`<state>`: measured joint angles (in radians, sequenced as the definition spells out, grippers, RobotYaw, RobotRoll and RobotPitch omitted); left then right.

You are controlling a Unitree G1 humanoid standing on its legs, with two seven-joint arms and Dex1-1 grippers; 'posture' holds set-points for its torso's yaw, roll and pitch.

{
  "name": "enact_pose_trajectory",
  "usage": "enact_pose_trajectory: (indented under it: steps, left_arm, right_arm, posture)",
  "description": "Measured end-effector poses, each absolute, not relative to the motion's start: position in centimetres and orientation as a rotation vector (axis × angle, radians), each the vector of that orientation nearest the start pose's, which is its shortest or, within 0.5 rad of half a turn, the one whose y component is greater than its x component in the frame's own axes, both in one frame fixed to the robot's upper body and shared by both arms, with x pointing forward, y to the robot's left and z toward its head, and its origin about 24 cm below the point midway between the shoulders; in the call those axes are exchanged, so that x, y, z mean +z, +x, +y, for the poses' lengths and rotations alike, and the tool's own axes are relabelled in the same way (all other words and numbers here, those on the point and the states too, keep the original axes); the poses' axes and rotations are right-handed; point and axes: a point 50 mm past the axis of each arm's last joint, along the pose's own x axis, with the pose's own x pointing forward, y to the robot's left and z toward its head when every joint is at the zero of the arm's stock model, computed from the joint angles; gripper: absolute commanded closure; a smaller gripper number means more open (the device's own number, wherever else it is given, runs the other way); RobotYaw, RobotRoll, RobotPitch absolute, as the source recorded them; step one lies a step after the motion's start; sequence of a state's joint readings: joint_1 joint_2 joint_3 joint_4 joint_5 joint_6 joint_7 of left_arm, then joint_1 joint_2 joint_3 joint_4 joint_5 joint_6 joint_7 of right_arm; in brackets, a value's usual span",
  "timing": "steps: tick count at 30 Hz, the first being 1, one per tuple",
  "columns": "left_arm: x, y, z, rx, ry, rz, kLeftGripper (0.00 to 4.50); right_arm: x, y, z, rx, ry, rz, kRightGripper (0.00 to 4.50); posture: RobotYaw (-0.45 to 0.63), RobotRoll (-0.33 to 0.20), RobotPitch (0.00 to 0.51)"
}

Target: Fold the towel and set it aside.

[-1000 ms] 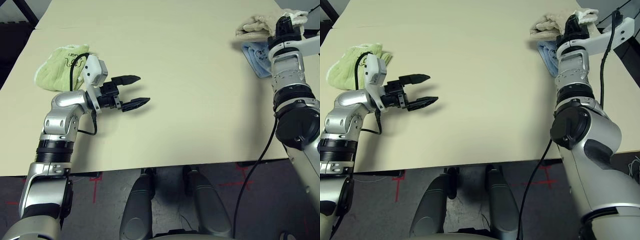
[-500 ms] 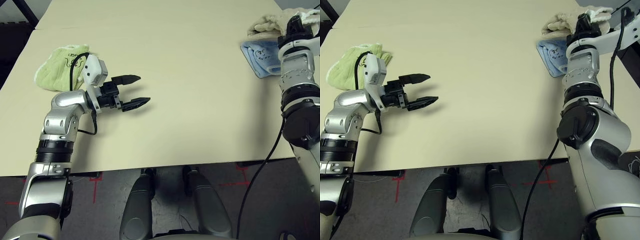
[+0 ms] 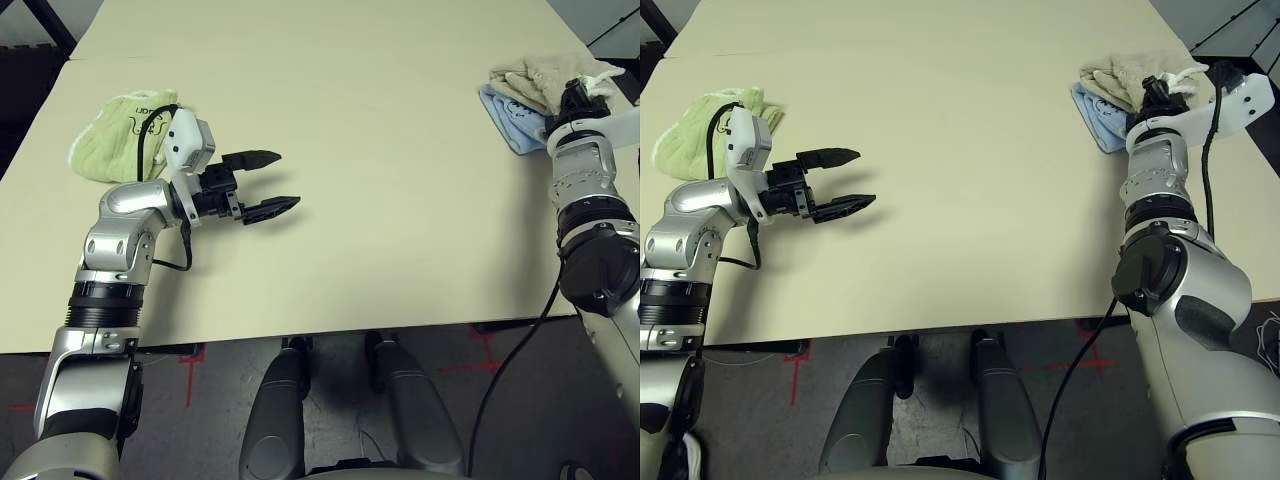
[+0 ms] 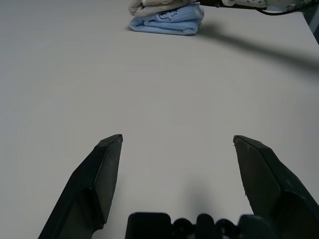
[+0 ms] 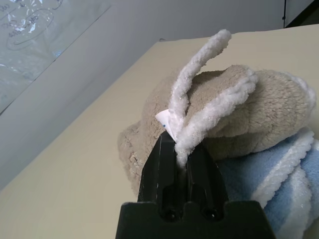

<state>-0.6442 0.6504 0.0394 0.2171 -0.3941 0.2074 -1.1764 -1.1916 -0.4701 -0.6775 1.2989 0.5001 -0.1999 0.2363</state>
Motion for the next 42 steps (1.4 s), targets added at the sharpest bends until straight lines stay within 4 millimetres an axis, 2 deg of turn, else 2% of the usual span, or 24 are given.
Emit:
enact_pose_trajectory:
  steps: [6, 12, 15, 19, 24, 25, 29, 34, 39, 42]
  left_arm:
    - [20.4, 32.3, 20.8, -1.109, 0.335, -0.113, 0.0]
    - [20.8, 32.6, 20.8, -1.125, 0.352, -0.12, 0.0]
    - [20.7, 32.7, 20.8, -1.133, 0.362, -0.113, 0.0]
    - [21.2, 33.1, 20.6, -1.145, 0.381, -0.121, 0.0]
    - [21.6, 33.5, 20.7, -1.147, 0.384, -0.129, 0.0]
    - [21.6, 33.5, 20.7, -1.148, 0.385, -0.128, 0.0]
    - [21.3, 33.7, 20.8, -1.143, 0.373, -0.12, 0.0]
    - [21.2, 33.8, 20.5, -1.151, 0.371, -0.125, 0.0]
    - [21.1, 34.0, 20.0, -1.153, 0.356, -0.138, 0.0]
    - [21.1, 34.0, 19.9, -1.133, 0.345, -0.14, 0.0]
  right_arm:
    - [19.5, 39.9, -29.1, -0.19, 0.73, -0.32, 4.5]
    - [19.7, 39.6, -29.5, -0.174, 0.755, -0.323, 4.5]
    - [19.8, 39.5, -29.7, -0.161, 0.772, -0.326, 3.54]
    - [20.3, 39.2, -29.9, -0.135, 0.785, -0.334, 2.06]
    - [19.6, 37.6, -31.1, -0.145, 0.744, -0.256, 0.26]
    - [19.5, 37.2, -31.2, -0.145, 0.735, -0.232, 0.02]
    - [19.1, 35.6, -31.1, -0.123, 0.702, -0.1, 0.02]
    - [19.7, 34.1, -30.5, 0.008, 0.698, -0.012, 0.02]
    - [20.1, 34.4, -28.5, 0.189, 0.622, 0.017, 0.02]
    - [19.8, 35.4, -26.9, 0.276, 0.532, 0.034, 0.02]
  posture:
    - [-0.02, 0.0, 0.219]
    - [-0.03, 0.0, 0.212]
    - [-0.03, 0.0, 0.209]
    - [-0.03, 0.0, 0.207]
    - [-0.04, 0.0, 0.209]
    - [-0.05, 0.0, 0.209]
    - [-0.05, 0.0, 0.212]
    - [-0.06, 0.0, 0.211]
    - [-0.04, 0.0, 0.213]
    - [-0.03, 0.0, 0.214]
